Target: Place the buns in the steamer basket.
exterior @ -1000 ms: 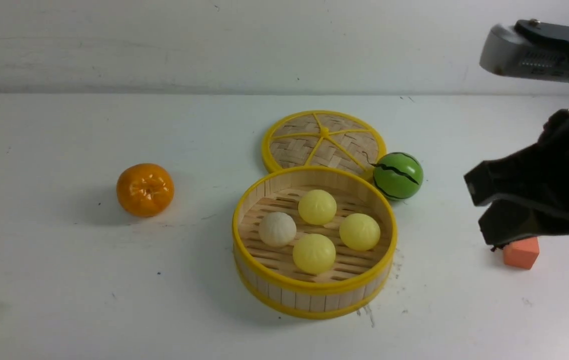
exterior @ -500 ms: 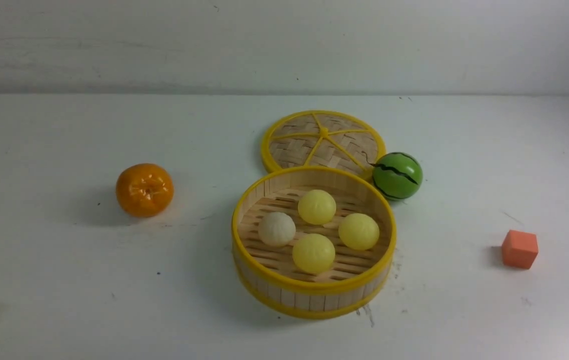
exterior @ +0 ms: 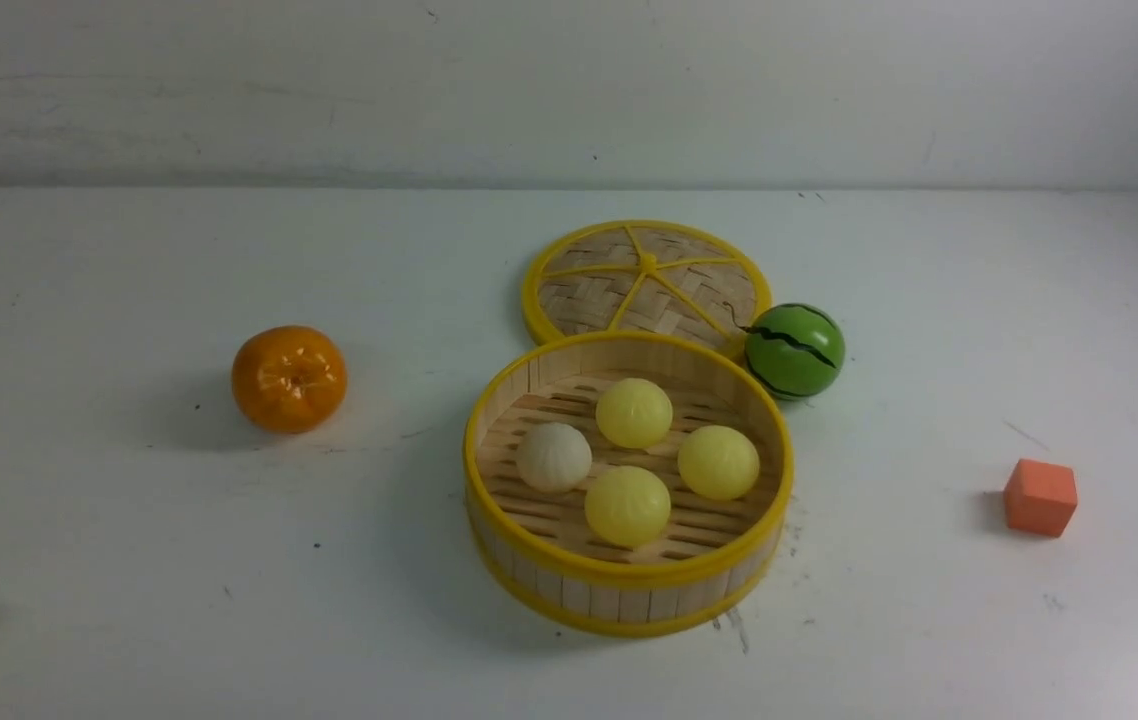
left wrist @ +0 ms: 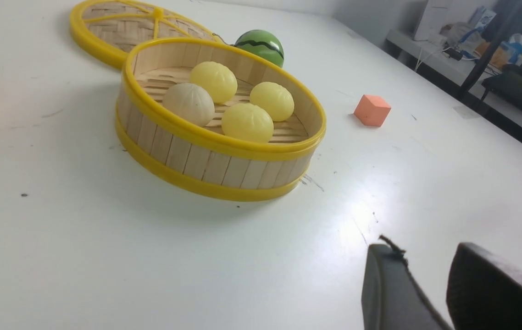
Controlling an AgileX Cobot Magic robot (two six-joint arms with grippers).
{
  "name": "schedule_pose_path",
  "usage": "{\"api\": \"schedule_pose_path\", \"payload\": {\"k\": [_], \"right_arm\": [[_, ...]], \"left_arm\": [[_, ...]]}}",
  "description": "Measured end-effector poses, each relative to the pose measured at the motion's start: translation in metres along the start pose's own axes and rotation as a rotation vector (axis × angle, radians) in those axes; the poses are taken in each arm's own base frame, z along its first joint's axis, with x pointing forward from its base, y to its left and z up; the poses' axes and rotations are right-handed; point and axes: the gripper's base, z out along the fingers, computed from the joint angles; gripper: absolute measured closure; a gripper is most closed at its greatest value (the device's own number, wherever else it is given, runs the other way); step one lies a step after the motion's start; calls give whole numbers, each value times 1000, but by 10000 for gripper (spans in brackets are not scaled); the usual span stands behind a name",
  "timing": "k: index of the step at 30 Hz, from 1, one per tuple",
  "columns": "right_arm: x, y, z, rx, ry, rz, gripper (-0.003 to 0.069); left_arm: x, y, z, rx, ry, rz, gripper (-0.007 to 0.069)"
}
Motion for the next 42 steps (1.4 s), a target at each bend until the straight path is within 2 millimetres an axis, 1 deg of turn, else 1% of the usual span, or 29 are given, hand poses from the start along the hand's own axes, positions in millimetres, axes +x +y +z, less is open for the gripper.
{"api": "schedule_pose_path", "payload": {"k": [24, 27, 28, 29, 31, 32, 33, 35, 36, 37, 39, 40, 41, 42], "right_arm": [[0, 0, 0, 3, -1, -7, 660], [0, 0, 0, 3, -1, -7, 658], [0, 0, 0, 3, -1, -7, 658], [0, 0, 0, 3, -1, -7, 657], [0, 0, 0, 3, -1, -7, 656], [0, 0, 0, 3, -1, -7, 655], [0, 0, 0, 3, -1, -7, 655], [0, 0, 0, 3, -1, -7, 651], [0, 0, 0, 3, -1, -7, 651], [0, 0, 0, 3, -1, -7, 648], [0, 0, 0, 3, -1, -7, 646], [0, 0, 0, 3, -1, -7, 644], [0, 0, 0, 3, -1, -7, 643], [0, 0, 0, 3, -2, -7, 641]], "left_arm": [[0, 0, 0, 0, -1, 0, 417], [-1, 2, 1, -6, -40, 24, 417], [-2, 4, 2, -17, -91, 50, 417], [-1, 7, 3, -43, -146, 59, 422], [-1, 10, 4, -69, -184, 55, 430], [0, 16, 4, -130, -252, 36, 457], [0, 22, 2, -201, -321, 13, 501], [5, 30, -1, -298, -372, -24, 572], [5, 31, -1, -310, -375, -23, 580], [9, 36, -4, -392, -396, -36, 637], [16, 41, -6, -476, -346, -46, 638], [22, 43, -6, -523, -288, -53, 638], [25, 44, -6, -532, -260, -60, 638], [36, 47, -5, -580, -150, -88, 638]]}}
